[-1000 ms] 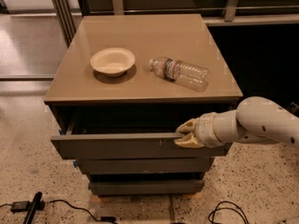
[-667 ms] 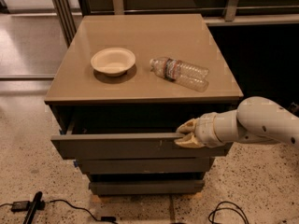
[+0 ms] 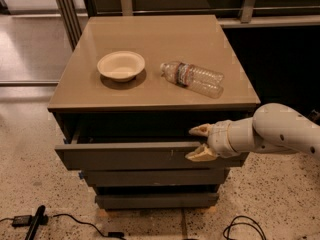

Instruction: Open top drawer

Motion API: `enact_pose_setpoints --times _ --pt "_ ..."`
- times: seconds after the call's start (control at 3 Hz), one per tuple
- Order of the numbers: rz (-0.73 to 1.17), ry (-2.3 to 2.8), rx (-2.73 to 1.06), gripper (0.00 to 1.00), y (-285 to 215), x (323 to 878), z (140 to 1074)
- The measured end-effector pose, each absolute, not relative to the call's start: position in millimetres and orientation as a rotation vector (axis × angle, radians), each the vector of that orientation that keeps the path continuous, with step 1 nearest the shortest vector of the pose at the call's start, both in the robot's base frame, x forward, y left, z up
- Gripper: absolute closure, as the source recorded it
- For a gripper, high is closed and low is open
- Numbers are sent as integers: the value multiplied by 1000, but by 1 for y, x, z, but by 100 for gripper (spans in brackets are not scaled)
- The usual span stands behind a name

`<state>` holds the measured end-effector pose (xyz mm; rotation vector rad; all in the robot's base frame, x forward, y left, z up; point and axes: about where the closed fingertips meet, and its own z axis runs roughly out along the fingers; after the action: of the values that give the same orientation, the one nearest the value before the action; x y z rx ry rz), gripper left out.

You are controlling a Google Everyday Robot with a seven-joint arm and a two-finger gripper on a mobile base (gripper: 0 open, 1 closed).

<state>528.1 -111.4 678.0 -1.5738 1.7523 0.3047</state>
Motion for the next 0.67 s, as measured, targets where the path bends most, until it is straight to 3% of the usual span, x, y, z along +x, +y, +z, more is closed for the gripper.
enact_pose_setpoints --times 0.33,0.67 --pt "305 1752 -1574 14 -111 528 678" --pt "305 1752 -1574 38 -111 528 678"
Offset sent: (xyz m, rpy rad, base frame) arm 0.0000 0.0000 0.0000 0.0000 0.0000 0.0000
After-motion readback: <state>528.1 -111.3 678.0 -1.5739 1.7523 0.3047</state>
